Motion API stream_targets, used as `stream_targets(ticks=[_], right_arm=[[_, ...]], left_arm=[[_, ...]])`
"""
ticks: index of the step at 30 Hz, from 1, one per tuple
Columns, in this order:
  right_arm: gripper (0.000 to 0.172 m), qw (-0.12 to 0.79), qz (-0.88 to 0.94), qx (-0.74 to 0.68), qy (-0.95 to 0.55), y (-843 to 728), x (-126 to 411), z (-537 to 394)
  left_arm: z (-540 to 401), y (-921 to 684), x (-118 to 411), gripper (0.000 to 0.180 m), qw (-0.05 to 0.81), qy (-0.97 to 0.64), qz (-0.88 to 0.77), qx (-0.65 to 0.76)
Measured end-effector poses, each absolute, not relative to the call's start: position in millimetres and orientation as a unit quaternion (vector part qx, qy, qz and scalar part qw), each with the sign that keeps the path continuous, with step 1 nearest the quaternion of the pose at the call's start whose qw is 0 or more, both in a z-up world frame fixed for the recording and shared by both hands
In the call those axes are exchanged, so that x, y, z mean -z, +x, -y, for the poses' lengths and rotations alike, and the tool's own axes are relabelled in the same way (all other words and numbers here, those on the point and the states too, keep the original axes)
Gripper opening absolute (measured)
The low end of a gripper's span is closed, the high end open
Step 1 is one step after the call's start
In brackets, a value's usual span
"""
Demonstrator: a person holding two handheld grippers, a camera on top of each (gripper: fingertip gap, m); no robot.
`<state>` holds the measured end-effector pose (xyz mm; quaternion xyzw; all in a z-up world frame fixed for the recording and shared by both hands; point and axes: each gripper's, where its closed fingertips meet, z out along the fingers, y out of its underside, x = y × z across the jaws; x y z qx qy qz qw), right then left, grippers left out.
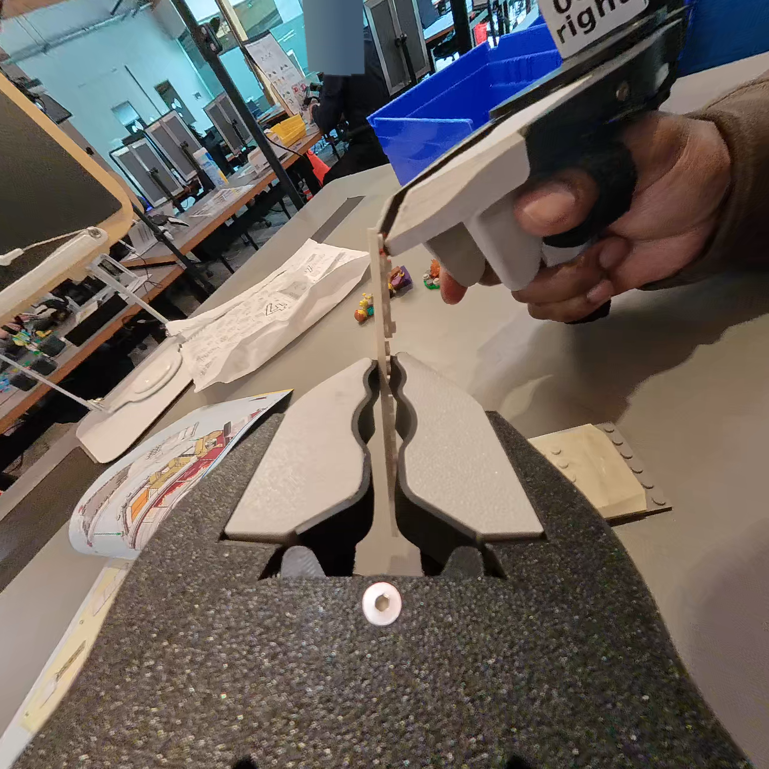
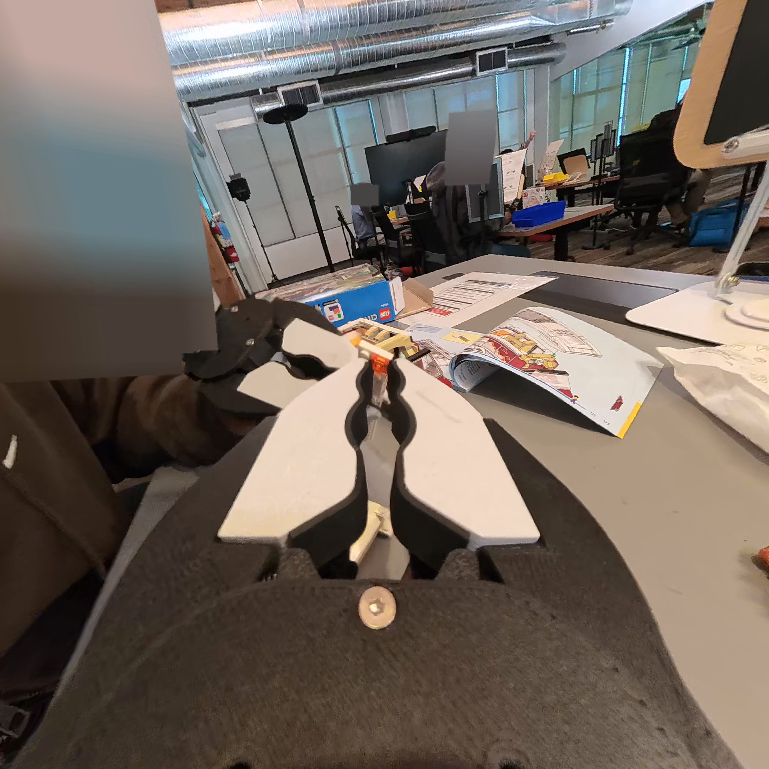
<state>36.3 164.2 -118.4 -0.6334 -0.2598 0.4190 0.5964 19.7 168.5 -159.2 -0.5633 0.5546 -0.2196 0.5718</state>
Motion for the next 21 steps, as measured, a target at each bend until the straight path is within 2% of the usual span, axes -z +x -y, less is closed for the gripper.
stream_targets(ticks=[5, 11, 13, 21], right_arm=[[0.006, 0.611, 0.296, -0.376, -0.63, 35.1, 118.4, -162.4], [0.005, 0.606, 0.294, -0.391, -0.627, 34.8, 118.4, -162.0], [0.0, 0.614, 0.292, -0.381, -0.627, 37.2, 117.6, -163.7], [0.002, 0.623, 0.298, -0.322, -0.648, 41.3, 124.5, -173.3]], left_arm=[[-171.7, 15.9, 155.7, 0.005, 0.576, -0.556, -0.559, 0.217], [-171.1, 16.3, 156.1, 0.005, 0.571, -0.557, -0.558, 0.23], [-170.4, 16.6, 155.6, 0.005, 0.564, -0.564, -0.552, 0.245], [-169.2, 19.2, 158.9, 0.005, 0.492, -0.621, -0.493, 0.36]])
